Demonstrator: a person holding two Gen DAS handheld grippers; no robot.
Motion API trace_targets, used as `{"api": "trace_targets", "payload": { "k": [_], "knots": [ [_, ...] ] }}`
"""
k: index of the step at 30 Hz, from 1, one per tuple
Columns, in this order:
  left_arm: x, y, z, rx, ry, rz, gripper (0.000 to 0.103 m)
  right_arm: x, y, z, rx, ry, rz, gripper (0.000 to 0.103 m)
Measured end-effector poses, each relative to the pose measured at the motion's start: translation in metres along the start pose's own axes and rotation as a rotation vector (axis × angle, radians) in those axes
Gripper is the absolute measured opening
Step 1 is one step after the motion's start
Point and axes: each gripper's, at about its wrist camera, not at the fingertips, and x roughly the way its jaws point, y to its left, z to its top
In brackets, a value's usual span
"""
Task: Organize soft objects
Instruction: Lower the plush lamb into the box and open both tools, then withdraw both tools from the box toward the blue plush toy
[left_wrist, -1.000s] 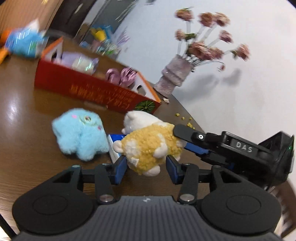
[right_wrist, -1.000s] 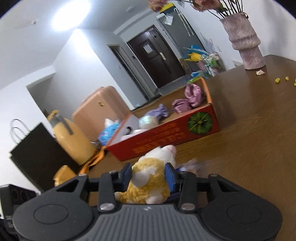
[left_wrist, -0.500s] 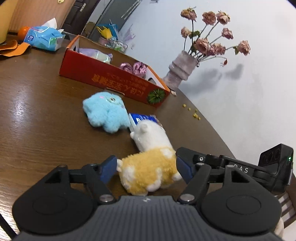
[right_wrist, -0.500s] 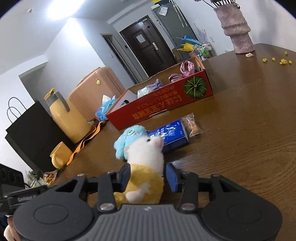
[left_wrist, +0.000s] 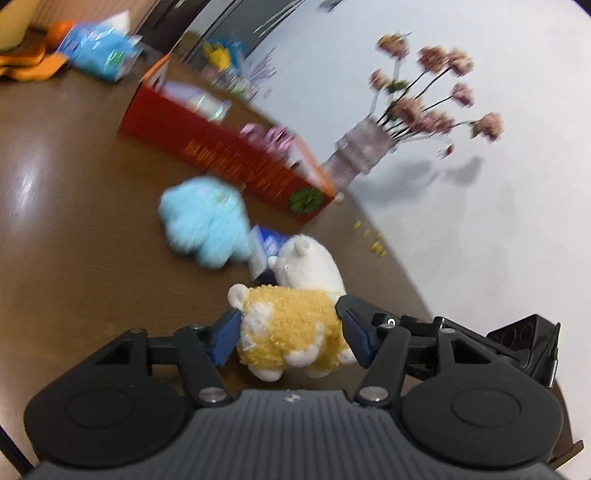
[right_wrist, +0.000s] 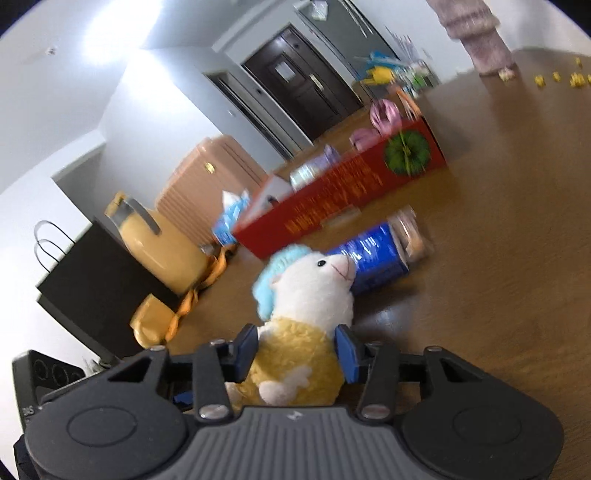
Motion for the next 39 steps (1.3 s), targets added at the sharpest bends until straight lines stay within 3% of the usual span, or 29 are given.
{"api": "trace_targets", "payload": {
  "k": [4,8,11,14,16,19,21,22,24,32,39],
  "knots": [
    [0.015,-0.015,0.05,0.052,-0.053,-0.038,0.061,0.001,0.017,0.04,-0.076,-0.082,-0.004,0.045],
    [0.058,-0.018,0.116,0.094,-0.087,-0.023,0.061,0.034,0.032,0.11,-0.166,-0.132,-0.044,0.044],
    [0.101,-0.001,0.16,0.078,-0.082,0.005,0.061,0.08,0.034,0.159,-0.213,-0.122,-0.097,0.044],
    [0.142,0.032,0.191,-0.003,-0.057,0.043,0.061,0.133,0.025,0.196,-0.211,-0.059,-0.148,0.044],
    [0.164,0.054,0.201,-0.047,-0.022,0.077,0.057,0.169,0.016,0.21,-0.206,-0.009,-0.181,0.044],
    [0.176,0.061,0.209,0.021,-0.014,0.18,0.056,0.212,0.004,0.216,-0.177,0.052,-0.209,0.042],
    [0.18,0.068,0.21,0.042,0.013,0.193,0.055,0.227,-0.004,0.214,-0.166,0.08,-0.225,0.042],
    [0.182,0.067,0.21,0.081,0.02,0.205,0.049,0.231,-0.004,0.212,-0.179,0.08,-0.243,0.036],
    [0.185,0.067,0.209,0.127,0.03,0.21,0.047,0.241,-0.002,0.204,-0.209,0.109,-0.293,0.025],
    [0.184,0.044,0.199,0.282,0.02,0.26,0.046,0.225,0.011,0.201,-0.274,0.095,-0.332,0.023],
    [0.116,0.006,0.212,0.37,-0.11,0.288,0.046,0.153,0.041,0.222,-0.335,-0.039,-0.32,0.025]
  ]
}}
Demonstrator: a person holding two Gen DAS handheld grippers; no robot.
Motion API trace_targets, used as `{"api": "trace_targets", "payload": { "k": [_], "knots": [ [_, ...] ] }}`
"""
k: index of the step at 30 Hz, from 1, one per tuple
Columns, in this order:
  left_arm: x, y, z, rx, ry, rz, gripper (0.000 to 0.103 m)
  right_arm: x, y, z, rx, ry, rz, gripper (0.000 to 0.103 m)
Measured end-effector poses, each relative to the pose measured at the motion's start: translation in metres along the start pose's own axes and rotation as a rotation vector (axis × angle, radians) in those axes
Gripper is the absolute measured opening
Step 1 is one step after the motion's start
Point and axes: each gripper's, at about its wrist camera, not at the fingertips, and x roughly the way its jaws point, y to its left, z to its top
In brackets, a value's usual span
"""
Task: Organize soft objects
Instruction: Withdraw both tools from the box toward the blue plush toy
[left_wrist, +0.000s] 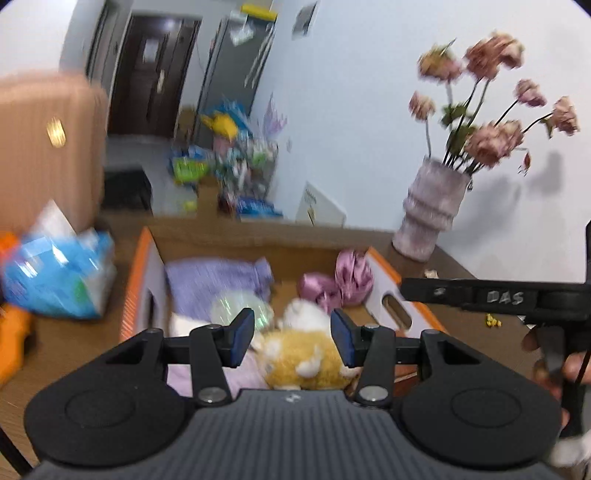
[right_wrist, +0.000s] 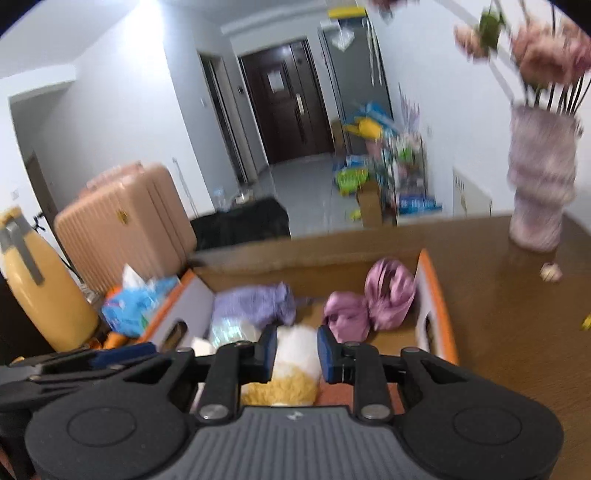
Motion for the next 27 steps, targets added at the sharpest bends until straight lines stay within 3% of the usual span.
{"api": "trace_targets", "payload": {
  "k": [2,7,11,13,16,22,27],
  "knots": [
    [-0.027,-0.004,0.007,0.024,-0.046,0.03,0.046,-0.028,0.002,0.005,-0.034,-0.046,-0.003,0.036],
    [-0.086,-0.015,0.012,0.062,-0.129,0.1,0.054,-0.09,0.005,-0.001,-0.105,-0.148,-0.014,0.045],
    [-0.123,-0.032,-0.002,0.101,-0.176,0.131,0.061,-0.133,0.006,-0.017,-0.148,-0.216,-0.015,0.054],
    [-0.141,-0.041,-0.015,0.119,-0.205,0.147,0.069,-0.15,0.01,-0.027,-0.175,-0.246,-0.023,0.058],
    [-0.166,-0.054,-0.04,0.146,-0.244,0.162,0.074,-0.177,0.014,-0.051,-0.205,-0.302,-0.018,0.07],
    [-0.206,-0.067,-0.098,0.098,-0.249,0.129,0.083,-0.214,0.02,-0.115,-0.223,-0.35,0.018,0.076],
    [-0.231,-0.07,-0.158,0.065,-0.247,0.21,0.091,-0.235,0.019,-0.174,-0.203,-0.358,-0.008,0.082]
  ]
}}
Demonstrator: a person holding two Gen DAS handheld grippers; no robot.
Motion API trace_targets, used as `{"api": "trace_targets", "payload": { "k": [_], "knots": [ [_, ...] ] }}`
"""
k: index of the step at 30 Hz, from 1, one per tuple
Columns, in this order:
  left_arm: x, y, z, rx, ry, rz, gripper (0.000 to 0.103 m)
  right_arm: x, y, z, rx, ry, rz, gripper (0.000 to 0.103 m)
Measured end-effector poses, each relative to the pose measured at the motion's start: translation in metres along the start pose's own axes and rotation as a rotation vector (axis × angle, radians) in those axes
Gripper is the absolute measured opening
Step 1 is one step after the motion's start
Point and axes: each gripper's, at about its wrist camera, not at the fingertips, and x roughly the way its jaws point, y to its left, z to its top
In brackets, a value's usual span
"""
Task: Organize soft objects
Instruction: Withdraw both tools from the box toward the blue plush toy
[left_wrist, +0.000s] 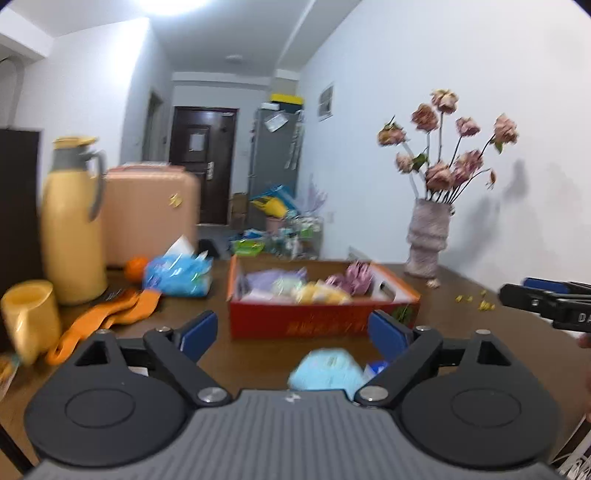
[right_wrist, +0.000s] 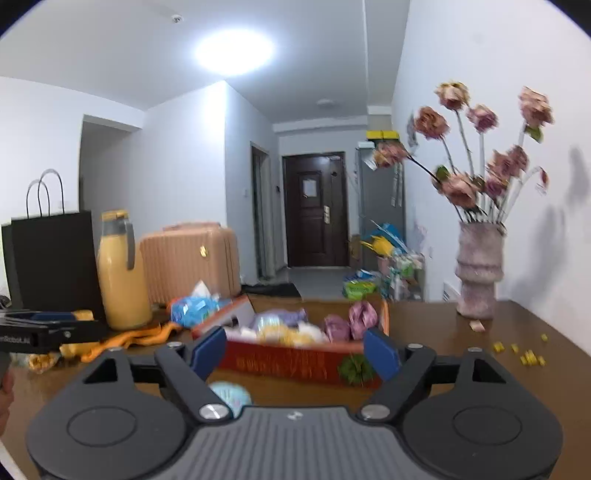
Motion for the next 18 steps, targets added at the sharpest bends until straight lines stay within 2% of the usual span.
{"api": "trace_targets", "payload": {
  "k": [3,6,9,13,18],
  "knots": [
    [-0.008,0.006,-0.021,-0.026,0.073,-0.019,0.091,-0.016,0.005,-0.03,0.012,0.035,0.001,0.083],
    [-0.004,0.01,-0.034,-0.028,0.121,0.005,0.091,-0.017,0.008,-0.049,0.018,0.104,0.008,0.083],
    [0.002,0.01,-0.035,-0.023,0.131,0.018,0.091,-0.015,0.011,-0.052,0.037,0.117,0.005,0.083],
    [0.013,0.005,-0.034,-0.02,0.138,-0.006,0.091,-0.012,0.018,-0.051,0.058,0.112,0.06,0.082],
    [0.045,0.002,-0.037,-0.025,0.167,-0.03,0.091,0.023,0.028,-0.055,0.069,0.195,0.113,0.069]
  ]
}}
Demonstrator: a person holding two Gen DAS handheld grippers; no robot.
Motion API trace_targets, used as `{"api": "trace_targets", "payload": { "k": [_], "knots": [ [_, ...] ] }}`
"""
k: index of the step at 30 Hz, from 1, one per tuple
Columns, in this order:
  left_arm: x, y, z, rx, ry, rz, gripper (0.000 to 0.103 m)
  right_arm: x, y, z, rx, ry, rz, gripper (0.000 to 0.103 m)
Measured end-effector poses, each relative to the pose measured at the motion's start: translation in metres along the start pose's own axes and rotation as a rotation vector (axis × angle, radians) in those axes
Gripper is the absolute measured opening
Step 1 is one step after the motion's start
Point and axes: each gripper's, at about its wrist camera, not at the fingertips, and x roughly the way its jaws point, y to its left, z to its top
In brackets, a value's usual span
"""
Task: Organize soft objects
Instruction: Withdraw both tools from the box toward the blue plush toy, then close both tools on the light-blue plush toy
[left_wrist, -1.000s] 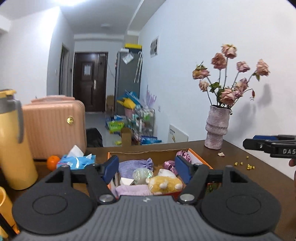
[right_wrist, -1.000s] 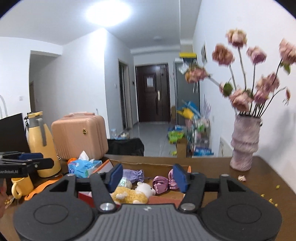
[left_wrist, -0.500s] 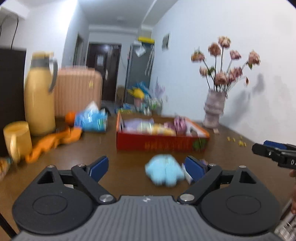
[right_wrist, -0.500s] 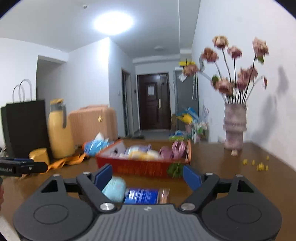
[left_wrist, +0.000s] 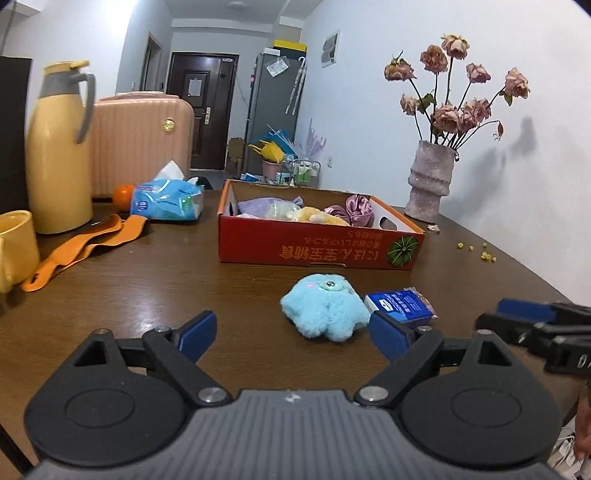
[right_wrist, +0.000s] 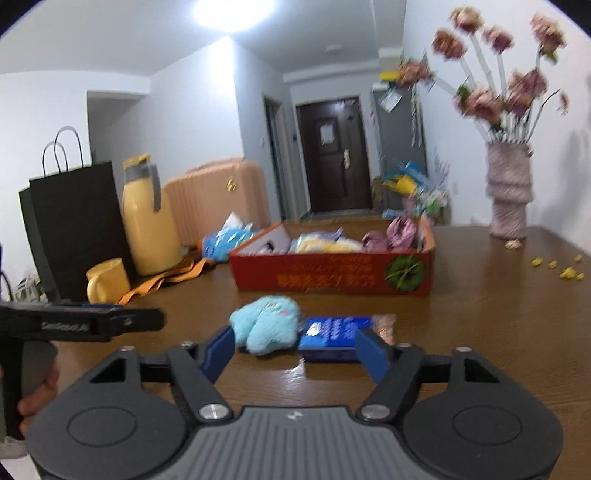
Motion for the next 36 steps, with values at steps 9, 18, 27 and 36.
{"api": "trace_targets", "payload": {
  "k": [9,18,27,36],
  "knots": [
    [0.07,0.019,0.008,-0.118,0.114,-0.106,0.073,0.081,-0.015,0.018,0.1,0.106,0.054,0.052],
    [0.113,0.045,0.005,-0.242,0.142,-0.192,0.05,0.167,-0.016,0.03,0.152,0.212,0.116,0.042],
    [0.125,0.063,0.002,-0.353,0.16,-0.275,0.04,0.192,-0.014,0.029,0.212,0.253,0.162,0.041],
    [0.097,0.052,0.003,-0.339,0.107,-0.283,0.035,0.16,-0.005,0.026,0.25,0.231,0.181,0.038]
  ]
}}
